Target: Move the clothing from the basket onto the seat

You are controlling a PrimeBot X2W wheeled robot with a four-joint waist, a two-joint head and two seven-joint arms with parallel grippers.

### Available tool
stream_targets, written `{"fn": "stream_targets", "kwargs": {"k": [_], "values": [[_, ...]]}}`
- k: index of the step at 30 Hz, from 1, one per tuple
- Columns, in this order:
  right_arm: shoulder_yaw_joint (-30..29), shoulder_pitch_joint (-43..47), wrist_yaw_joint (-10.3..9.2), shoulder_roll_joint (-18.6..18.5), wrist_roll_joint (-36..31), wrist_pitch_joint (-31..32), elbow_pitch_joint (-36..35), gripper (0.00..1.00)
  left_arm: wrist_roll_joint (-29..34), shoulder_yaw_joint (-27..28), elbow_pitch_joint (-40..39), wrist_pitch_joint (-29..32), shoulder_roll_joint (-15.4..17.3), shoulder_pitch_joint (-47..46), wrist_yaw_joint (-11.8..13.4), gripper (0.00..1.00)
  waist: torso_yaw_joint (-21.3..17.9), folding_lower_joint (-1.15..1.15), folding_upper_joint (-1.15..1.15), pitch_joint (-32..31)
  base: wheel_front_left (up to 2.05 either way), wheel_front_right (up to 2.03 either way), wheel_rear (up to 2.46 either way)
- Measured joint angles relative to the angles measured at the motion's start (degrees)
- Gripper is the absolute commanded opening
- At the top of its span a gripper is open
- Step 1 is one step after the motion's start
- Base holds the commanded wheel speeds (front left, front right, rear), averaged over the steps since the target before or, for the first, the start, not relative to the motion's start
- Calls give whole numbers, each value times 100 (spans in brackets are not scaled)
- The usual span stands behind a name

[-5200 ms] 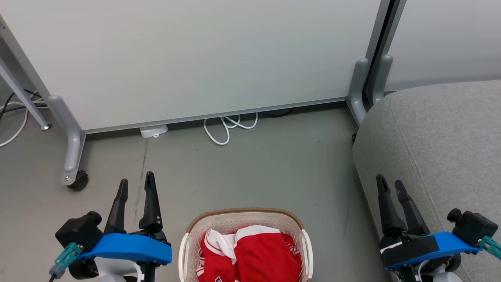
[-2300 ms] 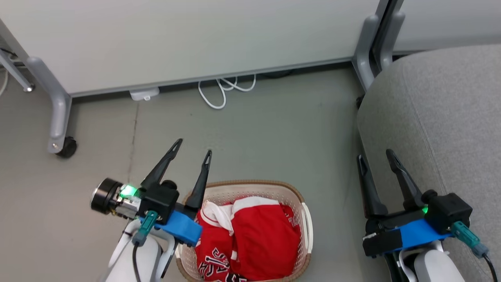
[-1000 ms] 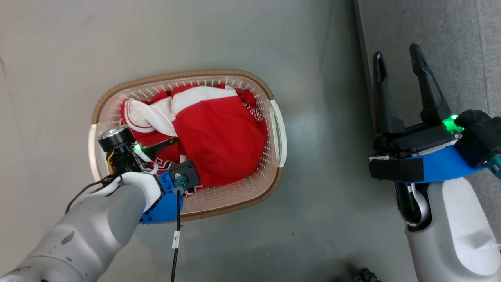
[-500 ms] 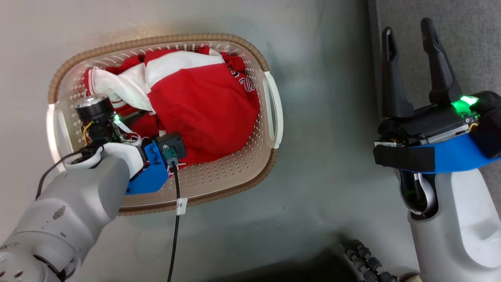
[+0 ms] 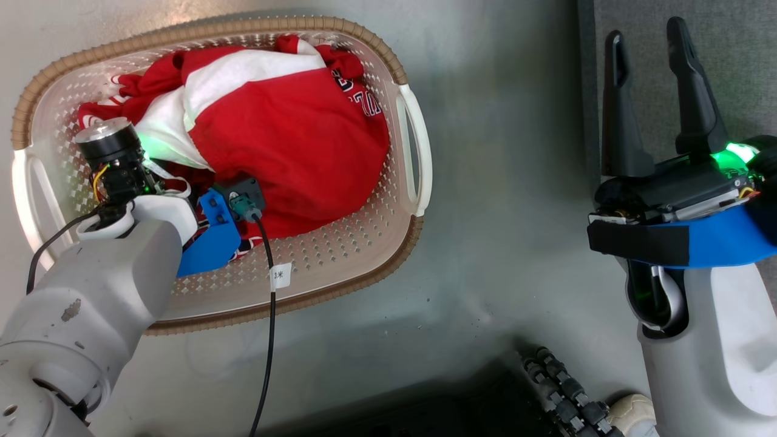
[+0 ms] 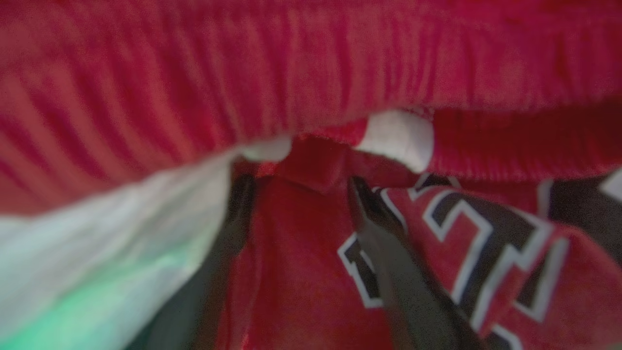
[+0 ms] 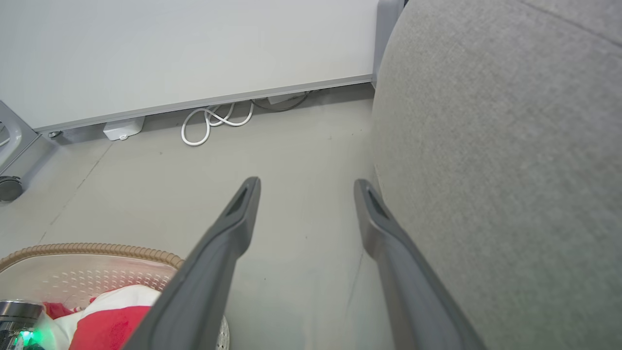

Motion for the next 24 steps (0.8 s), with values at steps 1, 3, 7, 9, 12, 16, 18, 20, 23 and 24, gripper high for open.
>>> {"fn": "stream_targets", "kwargs": {"k": [1,3,7,9,12,16,18,20,23,24], "values": [[-12,0,0,0,0,0,-11,100,0,0,3,11,-16,-11,0,100,-3,0,0,20,0,0,0],[-27,0,0,0,0,0,-34,100,-4,0,9,60,-47,-52,1,100,1,0,0,55,0,0,0],[-43,0,0,0,-1,0,-68,100,-24,0,13,167,-91,-72,1,100,9,0,0,99,0,0,0],[-55,0,0,0,-4,0,-86,100,-38,0,15,240,-127,-73,1,18,16,0,0,110,0,0,0],[-78,0,0,0,-18,0,-90,100,0,0,16,392,-199,-72,1,0,38,0,0,100,0,0,0],[-118,1,0,0,-53,0,-77,100,-35,0,20,461,-310,-43,1,0,74,0,0,45,0,0,0],[-138,1,0,0,-60,0,-76,100,-119,0,19,442,-357,-26,1,0,92,0,0,1,0,0,0],[-153,1,0,0,-65,0,-66,100,-142,0,14,406,-392,14,1,0,107,-1,0,-52,0,0,0],[-163,0,0,0,-103,0,-40,100,-279,0,-2,328,-397,29,1,0,139,0,0,-146,0,0,0],[-160,0,0,0,-105,0,-29,100,-311,0,-13,304,-411,44,1,0,149,0,0,-183,0,0,0]]}}
